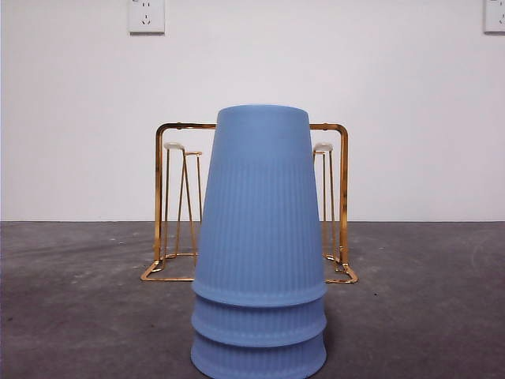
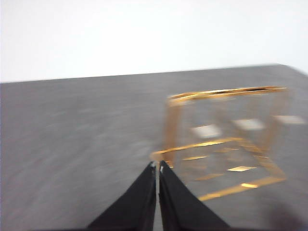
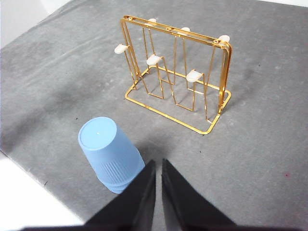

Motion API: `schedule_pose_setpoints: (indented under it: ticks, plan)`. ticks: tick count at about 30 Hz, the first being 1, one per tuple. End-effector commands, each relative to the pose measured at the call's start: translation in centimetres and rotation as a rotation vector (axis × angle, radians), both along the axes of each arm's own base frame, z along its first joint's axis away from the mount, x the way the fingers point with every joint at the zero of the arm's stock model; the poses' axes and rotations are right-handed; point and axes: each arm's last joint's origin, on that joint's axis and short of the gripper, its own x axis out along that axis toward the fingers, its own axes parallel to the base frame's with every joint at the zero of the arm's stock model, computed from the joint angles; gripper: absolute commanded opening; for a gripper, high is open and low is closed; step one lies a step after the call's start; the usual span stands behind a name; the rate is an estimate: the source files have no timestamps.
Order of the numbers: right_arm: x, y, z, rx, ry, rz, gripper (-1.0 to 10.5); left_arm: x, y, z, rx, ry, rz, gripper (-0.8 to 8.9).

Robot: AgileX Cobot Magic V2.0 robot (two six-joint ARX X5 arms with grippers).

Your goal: The left arm pick up the left cup on cup holder and place it on desk, then the right arm insert the right cup into the first cup, and then the left arm insert the mid cup into the first cup

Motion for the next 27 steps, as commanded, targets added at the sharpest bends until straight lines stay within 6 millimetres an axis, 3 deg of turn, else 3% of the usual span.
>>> schedule_pose_setpoints:
  ticks: [1,6,10,18,27]
  plan:
    - [0.0,0.1,0.2,0.01,-0.002,0.004,0.2,0.5,0.9,-3.9,-0.005,-0.037,0.108,0.08]
    - [0.0,0.1,0.2,0.01,-0.002,0.004,0.2,1.2,1.6,-8.9,0.007,-0.053,0.209,0.08]
    - [0.0,0.1,0.2,0.01,-0.002,0.004,0.2,1.2,1.8,-10.9,0.013,-0.047,0.254,0.08]
    - [0.0,0.1,0.2,0.01,-0.002,0.004,0.2,1.2,2.1,-12.6,0.038,-0.041,0.355,0.08]
    - [0.0,0.1,0.2,0.01,-0.002,0.004,0.2,1.0,2.2,-13.0,0.096,-0.009,0.361,0.08]
